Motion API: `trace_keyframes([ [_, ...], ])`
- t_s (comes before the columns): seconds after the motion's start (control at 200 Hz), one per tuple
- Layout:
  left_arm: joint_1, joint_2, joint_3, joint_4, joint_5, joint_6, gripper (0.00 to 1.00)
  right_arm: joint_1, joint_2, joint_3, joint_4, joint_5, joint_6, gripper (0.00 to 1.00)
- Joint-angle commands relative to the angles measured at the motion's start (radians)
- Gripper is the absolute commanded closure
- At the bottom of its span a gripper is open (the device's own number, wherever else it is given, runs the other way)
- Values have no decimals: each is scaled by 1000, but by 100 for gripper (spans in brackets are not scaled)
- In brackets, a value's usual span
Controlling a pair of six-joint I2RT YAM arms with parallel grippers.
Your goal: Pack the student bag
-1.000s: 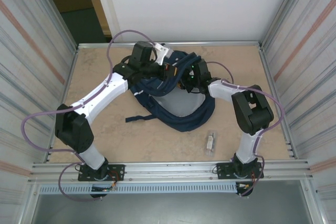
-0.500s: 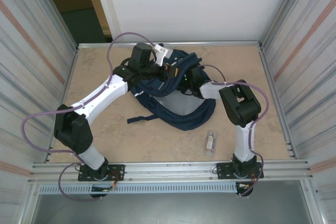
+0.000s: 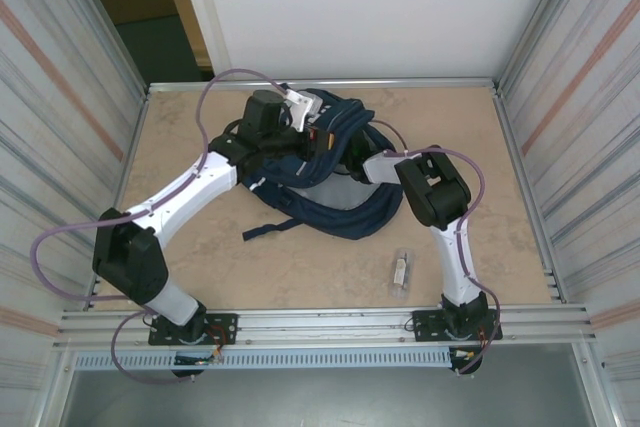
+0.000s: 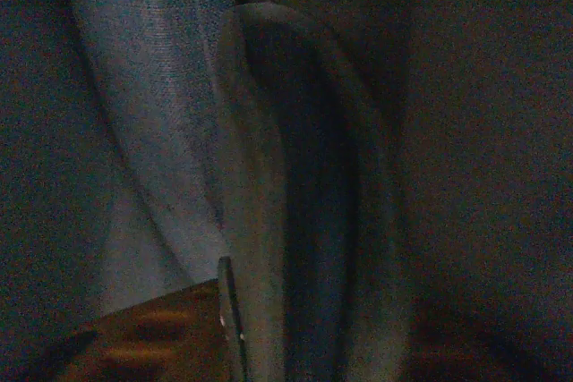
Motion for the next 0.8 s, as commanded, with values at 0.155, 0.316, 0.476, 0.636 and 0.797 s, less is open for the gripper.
trace_keyframes([
  [0.155, 49, -88, -57, 108, -27, 6, 100, -58, -195, -102, -401, -30, -238, 48],
  [0.316, 51, -48, -80, 102, -44, 24, 100, -126, -365, -295, -424, -147, -359, 44],
  [0.476, 49, 12, -94, 80, -24, 14, 100, -159, -599, -468, -530, -168, -482, 44],
  [0.636, 30, 64, -110, 84, 75, 13, 100, -202, -888, -531, -861, 49, -705, 41],
  [0.797, 5, 70, -139, 74, 73, -78, 80, -185, -1044, -481, -1130, 439, -918, 40],
])
